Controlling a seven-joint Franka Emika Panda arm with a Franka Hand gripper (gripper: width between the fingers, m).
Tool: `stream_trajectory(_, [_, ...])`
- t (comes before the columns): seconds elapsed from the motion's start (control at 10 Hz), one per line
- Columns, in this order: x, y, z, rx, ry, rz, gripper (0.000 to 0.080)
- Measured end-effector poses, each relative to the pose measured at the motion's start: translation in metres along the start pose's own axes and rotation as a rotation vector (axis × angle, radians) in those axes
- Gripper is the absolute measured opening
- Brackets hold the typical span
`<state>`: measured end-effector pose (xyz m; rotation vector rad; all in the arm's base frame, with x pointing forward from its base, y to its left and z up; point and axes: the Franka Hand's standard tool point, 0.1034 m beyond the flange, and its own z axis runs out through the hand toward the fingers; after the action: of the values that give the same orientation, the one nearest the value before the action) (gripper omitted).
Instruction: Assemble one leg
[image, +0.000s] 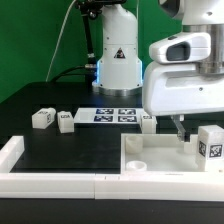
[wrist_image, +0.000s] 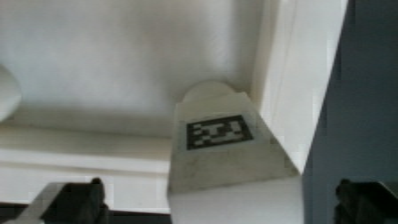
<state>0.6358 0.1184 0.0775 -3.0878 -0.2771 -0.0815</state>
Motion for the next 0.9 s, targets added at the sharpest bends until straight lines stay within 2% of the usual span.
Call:
stream_trajectory(0.2, [-0.0003, 0.0012, 0.0005, 0.000, -0.001, -0.023, 0.0646])
stream_trajectory(0.4, [-0.0003, 0.0011, 0.0005, 0.001, -0.001, 0.020, 0.0343])
stream_trajectory(0.5, [-0.0003, 0.0012, 0.0005, 0.001, -0.001, 0.017, 0.0291])
stream_trajectory(0.6, [-0.0003, 0.0004, 0.0005, 0.005, -0.001, 0.069, 0.0291])
stream_trajectory(0.8, [-0.0002, 0.0020, 0.0013, 0.037, 0.001, 0.407, 0.0291])
stream_trajectory(0.9, [0.0000, 0.0026, 0.0013, 0.044, 0.001, 0.511, 0.0291])
